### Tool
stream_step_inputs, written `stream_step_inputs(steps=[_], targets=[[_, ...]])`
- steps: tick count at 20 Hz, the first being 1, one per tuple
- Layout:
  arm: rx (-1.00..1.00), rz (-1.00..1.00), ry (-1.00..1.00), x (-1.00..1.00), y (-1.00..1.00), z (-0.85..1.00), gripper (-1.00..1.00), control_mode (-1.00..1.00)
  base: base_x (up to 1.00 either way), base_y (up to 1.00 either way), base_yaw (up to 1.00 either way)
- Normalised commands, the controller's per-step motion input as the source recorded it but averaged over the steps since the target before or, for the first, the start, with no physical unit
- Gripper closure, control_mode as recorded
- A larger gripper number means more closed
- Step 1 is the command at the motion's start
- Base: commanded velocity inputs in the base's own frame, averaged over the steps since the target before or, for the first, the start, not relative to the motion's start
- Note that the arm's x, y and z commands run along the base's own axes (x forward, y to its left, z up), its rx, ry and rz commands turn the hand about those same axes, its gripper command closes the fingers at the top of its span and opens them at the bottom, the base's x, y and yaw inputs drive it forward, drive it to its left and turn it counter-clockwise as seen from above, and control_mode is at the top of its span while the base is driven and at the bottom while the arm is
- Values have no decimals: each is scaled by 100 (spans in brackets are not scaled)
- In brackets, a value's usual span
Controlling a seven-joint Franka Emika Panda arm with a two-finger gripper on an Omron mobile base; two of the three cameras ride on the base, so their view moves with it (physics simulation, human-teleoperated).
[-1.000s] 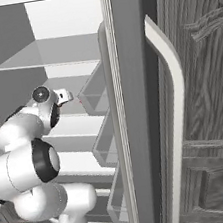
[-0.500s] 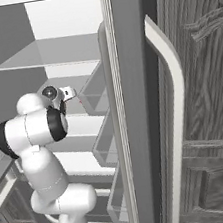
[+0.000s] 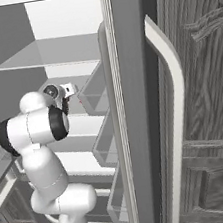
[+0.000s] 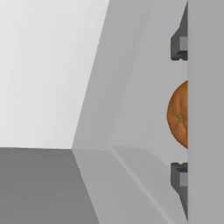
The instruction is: Place the mayonnaise and ketchup from the counter to the top shelf of the fridge. If the existing items in the fridge are on the top shelf, move them to other shelves.
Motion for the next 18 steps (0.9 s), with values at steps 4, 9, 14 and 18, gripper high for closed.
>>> stream_step_inputs(steps=[4, 9, 14, 18], targets=[[0, -8, -2, -20, 0, 100, -100, -100, 0, 0, 0], [0, -9, -4, -88, -6, 72, -100, -100, 0, 0, 0], [0, -4, -25, -100, -31, 3, -100, -100, 0, 0, 0], [1, -8, -17, -100, -21, 29, -100, -100, 0, 0, 0]])
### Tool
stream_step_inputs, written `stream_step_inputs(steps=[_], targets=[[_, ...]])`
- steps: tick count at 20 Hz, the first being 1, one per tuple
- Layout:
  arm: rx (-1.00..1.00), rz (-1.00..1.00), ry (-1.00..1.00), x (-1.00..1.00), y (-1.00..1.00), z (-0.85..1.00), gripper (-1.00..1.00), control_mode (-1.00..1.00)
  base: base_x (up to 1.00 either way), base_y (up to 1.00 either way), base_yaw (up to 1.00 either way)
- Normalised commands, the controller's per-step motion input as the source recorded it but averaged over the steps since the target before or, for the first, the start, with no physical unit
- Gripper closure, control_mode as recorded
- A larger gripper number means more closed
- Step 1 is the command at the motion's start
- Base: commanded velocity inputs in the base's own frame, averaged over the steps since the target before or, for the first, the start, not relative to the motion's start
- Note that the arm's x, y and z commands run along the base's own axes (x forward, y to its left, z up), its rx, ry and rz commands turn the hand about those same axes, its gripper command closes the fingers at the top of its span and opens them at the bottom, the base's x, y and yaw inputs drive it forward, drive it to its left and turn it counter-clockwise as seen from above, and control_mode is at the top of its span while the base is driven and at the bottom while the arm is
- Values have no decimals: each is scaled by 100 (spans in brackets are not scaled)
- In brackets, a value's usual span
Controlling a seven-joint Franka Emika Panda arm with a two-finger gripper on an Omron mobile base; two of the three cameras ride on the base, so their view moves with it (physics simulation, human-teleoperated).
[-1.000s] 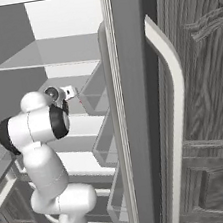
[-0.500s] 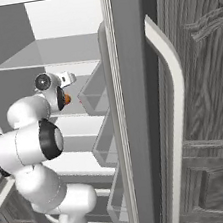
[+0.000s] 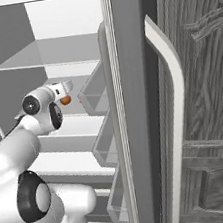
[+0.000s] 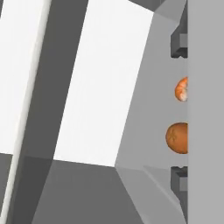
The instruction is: Place the mayonnaise and ketchup from the counter to the top shelf of the fridge. If the existing items in the fridge are on the top shelf, move them to other shelves.
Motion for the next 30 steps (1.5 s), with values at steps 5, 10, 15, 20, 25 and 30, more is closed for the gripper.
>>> stream_step_inputs(steps=[5, 10, 15, 20, 25, 30], targets=[[1, -12, -3, -100, -7, 85, -100, -100, 0, 0, 0], [1, -5, 8, -100, -30, 100, -100, -100, 0, 0, 0], [3, 0, 26, -100, -28, 61, -100, -100, 0, 0, 0], [2, 0, 36, -100, -2, -20, -100, -100, 0, 0, 0], [12, -1, 5, -96, -3, -17, -100, -100, 0, 0, 0], [12, -1, 0, -58, -7, 0, -100, -100, 0, 0, 0]])
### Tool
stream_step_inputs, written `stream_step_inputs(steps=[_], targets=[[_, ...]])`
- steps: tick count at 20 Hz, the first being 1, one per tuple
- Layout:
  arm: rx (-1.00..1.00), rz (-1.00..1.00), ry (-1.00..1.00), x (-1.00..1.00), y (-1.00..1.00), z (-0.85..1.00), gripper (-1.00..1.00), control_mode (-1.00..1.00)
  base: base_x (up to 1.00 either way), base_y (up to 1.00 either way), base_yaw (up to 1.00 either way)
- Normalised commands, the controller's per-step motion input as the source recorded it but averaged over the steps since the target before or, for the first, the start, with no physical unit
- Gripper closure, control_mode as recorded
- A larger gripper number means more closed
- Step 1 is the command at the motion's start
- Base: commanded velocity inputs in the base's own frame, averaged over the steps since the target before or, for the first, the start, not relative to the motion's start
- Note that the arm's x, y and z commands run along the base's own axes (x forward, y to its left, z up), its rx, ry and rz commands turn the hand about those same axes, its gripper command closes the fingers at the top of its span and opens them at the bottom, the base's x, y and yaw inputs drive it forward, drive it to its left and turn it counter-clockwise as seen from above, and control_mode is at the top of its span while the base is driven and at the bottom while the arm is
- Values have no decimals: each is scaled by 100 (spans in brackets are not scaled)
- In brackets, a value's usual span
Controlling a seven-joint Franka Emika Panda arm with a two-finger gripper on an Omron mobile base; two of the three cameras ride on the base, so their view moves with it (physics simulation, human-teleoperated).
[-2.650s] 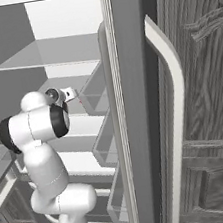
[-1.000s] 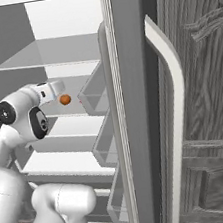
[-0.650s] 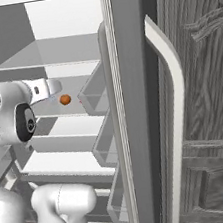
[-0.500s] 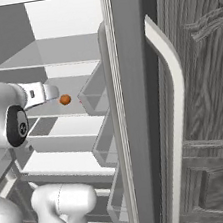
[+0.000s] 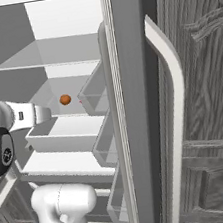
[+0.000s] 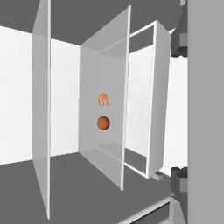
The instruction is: Place the mayonnaise and ketchup from the counter to the top shelf of the fridge. If the existing items in the fridge are on the top shelf, move them to other shelves.
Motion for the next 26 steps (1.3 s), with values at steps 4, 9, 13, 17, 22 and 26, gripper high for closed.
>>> stream_step_inputs(steps=[4, 9, 13, 17, 22, 26], targets=[[1, 0, 0, -48, -10, 0, -100, -100, 0, 0, 0], [0, 0, 0, -36, 0, -1, -100, -100, 0, 0, 0], [0, 0, 0, 0, 0, 0, -100, 100, -100, 0, 0], [0, 0, 0, 0, 0, 0, -100, 100, -100, 39, 3], [0, 0, 0, 0, 0, 0, -100, 100, -79, 100, 7], [0, 0, 0, 0, 0, 0, -100, 100, -51, 100, 5]])
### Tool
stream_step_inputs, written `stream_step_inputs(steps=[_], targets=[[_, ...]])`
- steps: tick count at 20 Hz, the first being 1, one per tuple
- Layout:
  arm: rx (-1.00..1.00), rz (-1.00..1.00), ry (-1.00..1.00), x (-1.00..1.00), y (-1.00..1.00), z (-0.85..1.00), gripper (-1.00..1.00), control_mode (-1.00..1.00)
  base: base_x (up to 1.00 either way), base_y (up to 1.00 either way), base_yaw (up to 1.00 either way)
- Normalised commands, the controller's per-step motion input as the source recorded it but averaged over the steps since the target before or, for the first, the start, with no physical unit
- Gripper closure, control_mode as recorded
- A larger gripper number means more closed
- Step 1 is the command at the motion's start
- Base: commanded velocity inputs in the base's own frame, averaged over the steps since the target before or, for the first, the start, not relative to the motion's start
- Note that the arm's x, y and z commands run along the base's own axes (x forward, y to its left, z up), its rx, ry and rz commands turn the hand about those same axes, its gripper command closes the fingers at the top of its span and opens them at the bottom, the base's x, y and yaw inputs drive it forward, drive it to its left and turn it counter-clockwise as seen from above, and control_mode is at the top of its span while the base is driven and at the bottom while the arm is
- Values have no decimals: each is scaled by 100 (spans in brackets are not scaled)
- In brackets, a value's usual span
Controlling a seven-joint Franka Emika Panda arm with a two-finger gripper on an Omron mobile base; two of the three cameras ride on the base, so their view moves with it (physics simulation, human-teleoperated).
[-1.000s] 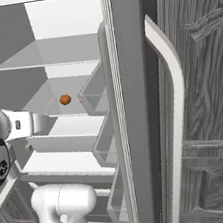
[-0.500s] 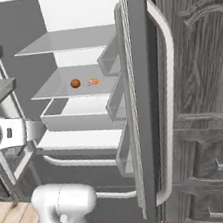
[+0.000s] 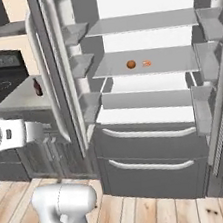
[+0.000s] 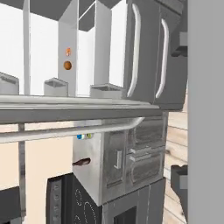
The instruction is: Place the mayonnaise and ketchup from the counter to the top shelf of the fridge. If the existing items in the fridge are on the top shelf, move them to other shelves.
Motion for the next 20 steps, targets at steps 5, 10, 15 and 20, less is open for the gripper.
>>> stream_step_inputs(steps=[5, 10, 15, 20], targets=[[0, 0, 0, 0, 0, 0, -100, 100, 17, 100, 0], [0, 0, 0, 0, 0, 0, -100, 100, 98, 100, -4], [0, 0, 0, 0, 0, 0, -100, 100, 100, 92, -2], [0, 0, 0, 0, 0, 0, -100, 100, 100, 28, 0]])
